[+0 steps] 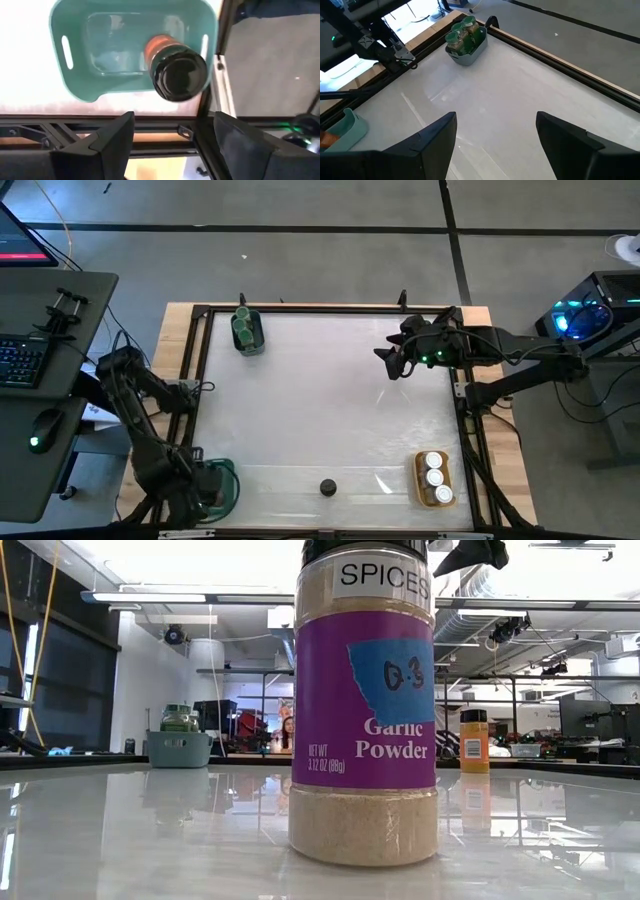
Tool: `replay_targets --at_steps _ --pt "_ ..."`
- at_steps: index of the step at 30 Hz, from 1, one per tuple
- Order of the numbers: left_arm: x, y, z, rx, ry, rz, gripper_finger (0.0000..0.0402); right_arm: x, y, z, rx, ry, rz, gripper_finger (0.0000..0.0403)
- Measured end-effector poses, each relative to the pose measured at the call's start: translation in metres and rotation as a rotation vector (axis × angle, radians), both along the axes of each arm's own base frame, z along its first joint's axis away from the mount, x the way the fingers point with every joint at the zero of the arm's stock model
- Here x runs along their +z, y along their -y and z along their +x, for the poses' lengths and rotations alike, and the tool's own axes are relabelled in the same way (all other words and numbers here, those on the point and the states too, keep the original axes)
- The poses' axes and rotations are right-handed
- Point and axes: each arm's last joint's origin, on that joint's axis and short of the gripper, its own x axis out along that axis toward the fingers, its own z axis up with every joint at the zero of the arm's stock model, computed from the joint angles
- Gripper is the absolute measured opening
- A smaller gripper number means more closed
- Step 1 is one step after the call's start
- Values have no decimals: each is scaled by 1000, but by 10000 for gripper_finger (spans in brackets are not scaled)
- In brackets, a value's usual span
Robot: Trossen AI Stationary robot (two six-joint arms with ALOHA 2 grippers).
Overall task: Sort spices by type
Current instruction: Put the top black seasoning bottle into the green bin
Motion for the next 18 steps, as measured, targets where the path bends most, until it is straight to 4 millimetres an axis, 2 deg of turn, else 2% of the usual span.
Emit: replay_targets --at_steps 4,9,11,14,16,18 --pt "21 -15 -5 12 43 -62 259 0 0 0 -3 0 -2 268" --pt "50 -53 -1 102 246 -54 259 0 0 0 -7 3 3 268" --pt "57 -71 10 159 354 -11 259 0 0 0 -17 7 15 268" --pt "62 -101 33 251 464 91 259 -3 6 -3 -120 14 90 268" --pt "62 -122 51 281 508 169 259 -10 17 -4 -215 -21 129 268" --pt "61 -144 68 310 537 241 259 -21 34 -6 -308 -130 134 268"
